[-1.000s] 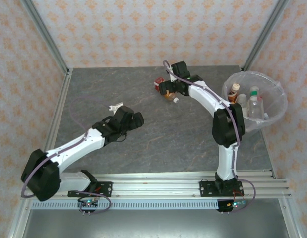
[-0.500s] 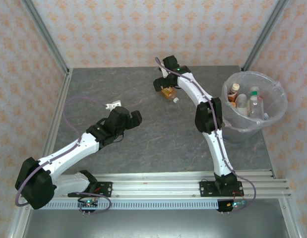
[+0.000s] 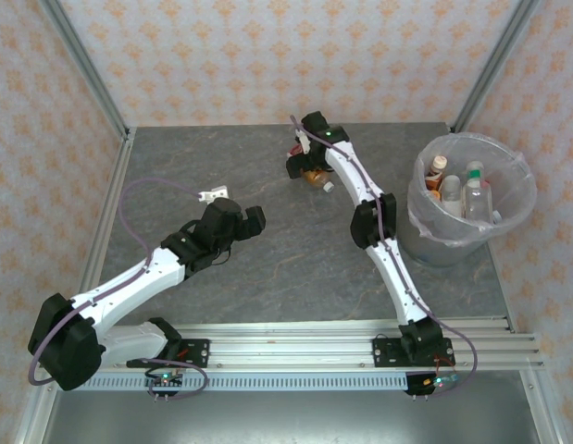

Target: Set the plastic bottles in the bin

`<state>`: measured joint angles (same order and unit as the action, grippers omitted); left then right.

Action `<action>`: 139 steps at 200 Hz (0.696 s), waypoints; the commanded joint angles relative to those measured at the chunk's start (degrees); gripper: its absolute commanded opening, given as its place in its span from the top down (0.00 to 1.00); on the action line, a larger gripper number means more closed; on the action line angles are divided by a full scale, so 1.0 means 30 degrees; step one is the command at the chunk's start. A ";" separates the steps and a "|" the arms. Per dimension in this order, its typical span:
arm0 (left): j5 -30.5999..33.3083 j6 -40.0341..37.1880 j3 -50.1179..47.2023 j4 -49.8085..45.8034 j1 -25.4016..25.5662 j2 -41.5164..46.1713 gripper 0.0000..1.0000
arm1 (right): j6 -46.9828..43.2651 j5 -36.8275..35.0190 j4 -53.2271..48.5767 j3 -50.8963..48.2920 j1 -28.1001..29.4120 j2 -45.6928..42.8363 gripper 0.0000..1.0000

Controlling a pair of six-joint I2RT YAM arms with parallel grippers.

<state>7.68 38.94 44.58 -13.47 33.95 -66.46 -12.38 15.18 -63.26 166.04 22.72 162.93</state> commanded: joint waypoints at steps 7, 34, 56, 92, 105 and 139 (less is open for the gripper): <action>0.0612 -0.0032 0.0552 0.0037 -0.0183 0.0013 0.00 | 0.0701 -0.0528 -0.0767 0.0793 -0.0029 0.0355 0.09; 0.0450 0.0054 0.0652 0.0132 -0.0183 -0.0338 0.00 | 0.0878 -0.0646 -0.0572 0.0810 -0.0041 0.0375 0.20; 0.0334 0.0083 0.0821 0.0155 -0.0164 -0.0575 0.00 | 0.1051 -0.0988 -0.0505 0.1129 -0.0033 0.0376 0.26; 0.0167 0.0146 0.0912 0.0241 -0.0162 -0.0850 0.00 | 0.1085 -0.1786 -0.0937 0.1994 -0.0037 0.0090 0.38; 0.0062 0.0146 0.0985 0.0273 -0.0176 -0.0991 0.00 | 0.0996 -0.1678 -0.1138 0.2003 -0.0018 -0.0123 0.38; -0.0184 0.0116 0.1219 0.0326 -0.0181 -0.1336 0.00 | 0.0961 -0.1489 -0.1453 0.1989 -0.0042 -0.0711 0.39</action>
<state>7.51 39.11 46.33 -13.41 33.95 -69.82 -9.65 11.92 -64.93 170.30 22.72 163.89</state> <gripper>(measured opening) 0.999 0.627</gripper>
